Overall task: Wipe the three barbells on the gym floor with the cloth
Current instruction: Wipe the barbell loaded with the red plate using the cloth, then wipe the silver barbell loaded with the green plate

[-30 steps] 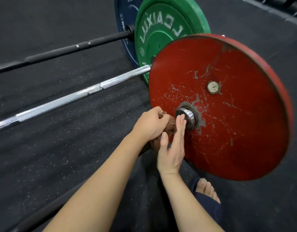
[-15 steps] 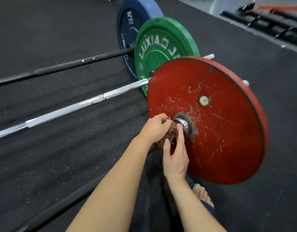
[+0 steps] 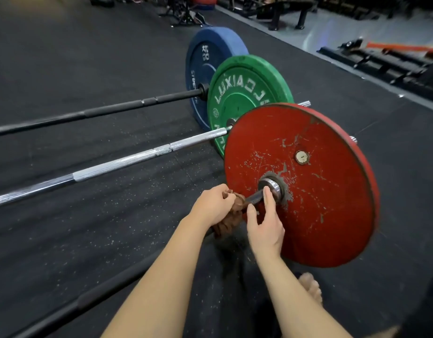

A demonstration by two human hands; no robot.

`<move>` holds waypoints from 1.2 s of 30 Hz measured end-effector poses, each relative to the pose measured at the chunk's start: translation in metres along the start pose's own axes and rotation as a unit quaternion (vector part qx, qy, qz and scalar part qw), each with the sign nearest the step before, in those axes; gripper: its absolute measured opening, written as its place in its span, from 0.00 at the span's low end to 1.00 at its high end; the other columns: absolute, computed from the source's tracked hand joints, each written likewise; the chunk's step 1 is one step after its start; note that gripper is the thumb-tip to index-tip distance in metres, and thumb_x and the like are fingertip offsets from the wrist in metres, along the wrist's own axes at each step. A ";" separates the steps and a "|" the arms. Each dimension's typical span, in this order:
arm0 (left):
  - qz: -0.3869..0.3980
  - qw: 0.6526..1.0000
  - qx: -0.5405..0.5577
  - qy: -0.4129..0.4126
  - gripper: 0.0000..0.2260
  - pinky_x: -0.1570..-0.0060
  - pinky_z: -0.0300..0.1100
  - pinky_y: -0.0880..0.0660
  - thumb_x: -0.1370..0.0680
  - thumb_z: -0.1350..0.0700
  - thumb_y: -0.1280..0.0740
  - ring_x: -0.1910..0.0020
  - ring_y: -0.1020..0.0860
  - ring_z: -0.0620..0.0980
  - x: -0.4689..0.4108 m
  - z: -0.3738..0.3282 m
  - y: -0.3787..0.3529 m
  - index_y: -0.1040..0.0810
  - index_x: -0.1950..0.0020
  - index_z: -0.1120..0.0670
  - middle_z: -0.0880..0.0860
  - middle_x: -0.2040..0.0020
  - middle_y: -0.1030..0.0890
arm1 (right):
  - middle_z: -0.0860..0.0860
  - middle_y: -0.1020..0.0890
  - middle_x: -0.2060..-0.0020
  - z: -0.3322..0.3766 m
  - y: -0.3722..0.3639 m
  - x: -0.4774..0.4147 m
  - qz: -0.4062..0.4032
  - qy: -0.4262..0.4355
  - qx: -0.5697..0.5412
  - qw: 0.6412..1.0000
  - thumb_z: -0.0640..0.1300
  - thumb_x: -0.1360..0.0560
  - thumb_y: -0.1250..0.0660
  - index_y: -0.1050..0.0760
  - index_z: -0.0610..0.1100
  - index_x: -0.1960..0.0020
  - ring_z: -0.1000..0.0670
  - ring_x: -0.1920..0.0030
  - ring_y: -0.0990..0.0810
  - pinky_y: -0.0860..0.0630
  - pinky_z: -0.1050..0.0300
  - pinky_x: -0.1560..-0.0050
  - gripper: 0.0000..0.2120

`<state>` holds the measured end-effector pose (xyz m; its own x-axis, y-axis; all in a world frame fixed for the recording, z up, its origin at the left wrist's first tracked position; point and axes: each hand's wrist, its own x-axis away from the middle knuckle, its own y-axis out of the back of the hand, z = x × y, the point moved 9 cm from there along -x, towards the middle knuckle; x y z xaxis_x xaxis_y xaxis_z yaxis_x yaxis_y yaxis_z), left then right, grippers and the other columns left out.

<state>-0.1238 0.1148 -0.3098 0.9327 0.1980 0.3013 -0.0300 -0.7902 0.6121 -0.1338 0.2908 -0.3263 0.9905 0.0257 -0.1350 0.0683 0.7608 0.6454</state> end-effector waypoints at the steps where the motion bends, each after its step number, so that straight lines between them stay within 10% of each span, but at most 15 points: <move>1: -0.004 1.000 -0.006 0.002 0.09 0.51 0.45 0.28 0.16 0.48 0.42 0.48 0.23 0.54 -0.001 0.000 0.000 0.25 0.44 0.49 0.52 0.46 0.17 | 0.55 0.31 0.23 -0.001 -0.001 0.000 -0.011 0.001 -0.008 1.000 0.55 0.19 0.37 0.43 0.58 0.19 0.48 0.28 0.27 0.32 0.55 0.31 0.31; 17: -0.034 0.999 -0.037 -0.007 0.11 0.53 0.47 0.27 0.16 0.45 0.40 0.50 0.21 0.57 -0.064 -0.046 -0.034 0.25 0.39 0.49 0.52 0.46 0.18 | 0.77 0.43 0.26 -0.015 0.004 -0.010 -0.042 0.048 -0.180 0.982 0.60 0.19 0.44 0.50 0.54 0.17 0.66 0.28 0.33 0.33 0.70 0.32 0.34; 25: -0.129 0.979 0.157 -0.015 0.07 0.59 0.41 0.26 0.16 0.49 0.40 0.54 0.21 0.47 -0.030 -0.042 -0.005 0.24 0.45 0.48 0.48 0.52 0.19 | 0.60 0.52 0.18 0.032 0.021 -0.012 0.015 0.076 0.000 0.997 0.67 0.21 0.46 0.52 0.56 0.18 0.55 0.23 0.36 0.29 0.50 0.29 0.36; 32: 0.024 0.801 0.598 -0.020 0.36 0.41 0.48 0.19 0.18 0.30 0.50 0.43 0.16 0.54 0.005 -0.111 0.071 0.18 0.36 0.58 0.59 0.41 0.15 | 0.57 0.21 0.36 0.153 0.040 -0.051 0.078 0.062 -0.217 0.971 0.70 0.31 0.33 0.42 0.53 0.22 0.59 0.35 0.23 0.28 0.58 0.31 0.44; 36: 0.036 0.825 0.556 -0.094 0.41 0.48 0.41 0.19 0.18 0.30 0.61 0.42 0.16 0.49 0.027 -0.142 0.098 0.21 0.32 0.56 0.54 0.40 0.15 | 0.55 0.15 0.47 0.184 0.067 -0.088 0.114 -0.032 -0.321 0.940 0.67 0.34 0.25 0.28 0.55 0.35 0.53 0.45 0.15 0.21 0.46 0.37 0.32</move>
<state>-0.1526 0.1251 -0.1383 0.9853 0.1165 0.1250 0.1630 -0.8601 -0.4834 -0.1946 0.2200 -0.1328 0.9773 0.2115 0.0094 -0.2117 0.9754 0.0619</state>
